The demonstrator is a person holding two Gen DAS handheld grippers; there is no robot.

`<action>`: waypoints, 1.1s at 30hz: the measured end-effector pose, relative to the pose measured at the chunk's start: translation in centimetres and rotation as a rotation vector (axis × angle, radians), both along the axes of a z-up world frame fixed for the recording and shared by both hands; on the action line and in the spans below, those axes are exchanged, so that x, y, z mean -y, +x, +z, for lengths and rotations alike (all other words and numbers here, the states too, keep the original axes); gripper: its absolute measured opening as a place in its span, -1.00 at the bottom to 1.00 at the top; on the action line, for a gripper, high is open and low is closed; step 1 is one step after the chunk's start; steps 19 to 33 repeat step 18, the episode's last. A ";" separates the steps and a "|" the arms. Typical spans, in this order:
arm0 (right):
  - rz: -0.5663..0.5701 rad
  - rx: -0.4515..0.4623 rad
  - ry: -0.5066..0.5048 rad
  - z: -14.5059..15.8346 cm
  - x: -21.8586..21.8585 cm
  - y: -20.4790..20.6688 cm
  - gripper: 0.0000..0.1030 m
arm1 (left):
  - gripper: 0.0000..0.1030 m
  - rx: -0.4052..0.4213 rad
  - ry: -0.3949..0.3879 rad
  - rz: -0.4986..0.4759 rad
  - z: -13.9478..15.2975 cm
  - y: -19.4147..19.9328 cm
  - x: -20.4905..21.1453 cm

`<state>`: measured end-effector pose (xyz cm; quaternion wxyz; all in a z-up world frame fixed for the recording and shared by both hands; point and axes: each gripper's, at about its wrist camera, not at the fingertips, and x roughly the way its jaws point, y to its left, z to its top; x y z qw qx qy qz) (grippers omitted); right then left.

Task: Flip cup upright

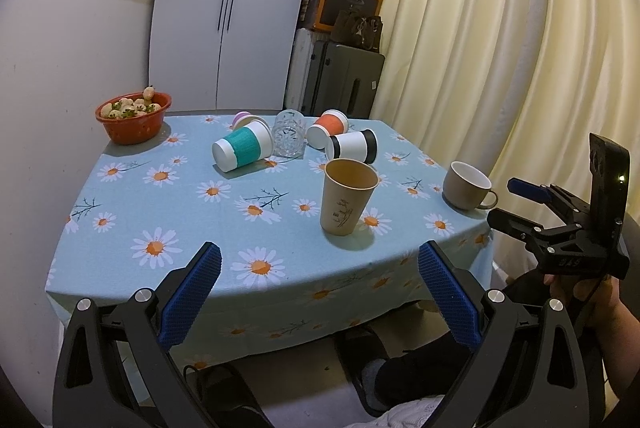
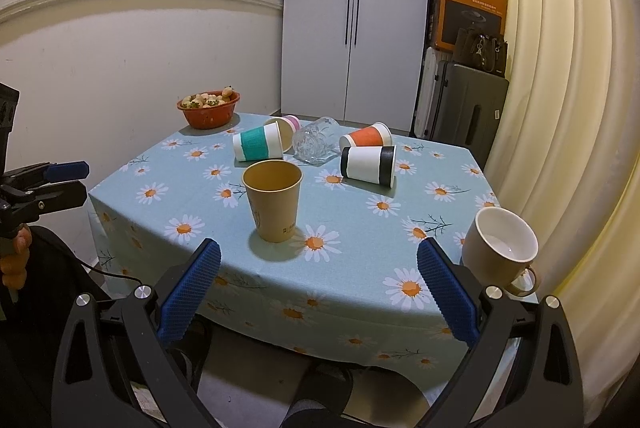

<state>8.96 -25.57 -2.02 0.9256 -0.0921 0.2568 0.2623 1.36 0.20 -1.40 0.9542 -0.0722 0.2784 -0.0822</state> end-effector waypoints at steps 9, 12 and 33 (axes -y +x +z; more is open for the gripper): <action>0.000 -0.004 -0.003 -0.1 0.0 0.0 0.90 | 0.87 0.009 0.002 -0.007 0.1 -0.1 0.1; 0.000 -0.002 -0.004 -0.1 0.1 0.0 0.90 | 0.87 0.010 0.003 -0.004 0.1 -0.1 0.1; 0.001 -0.002 -0.004 -0.1 0.0 0.0 0.90 | 0.87 0.012 0.003 -0.008 0.0 -0.2 0.4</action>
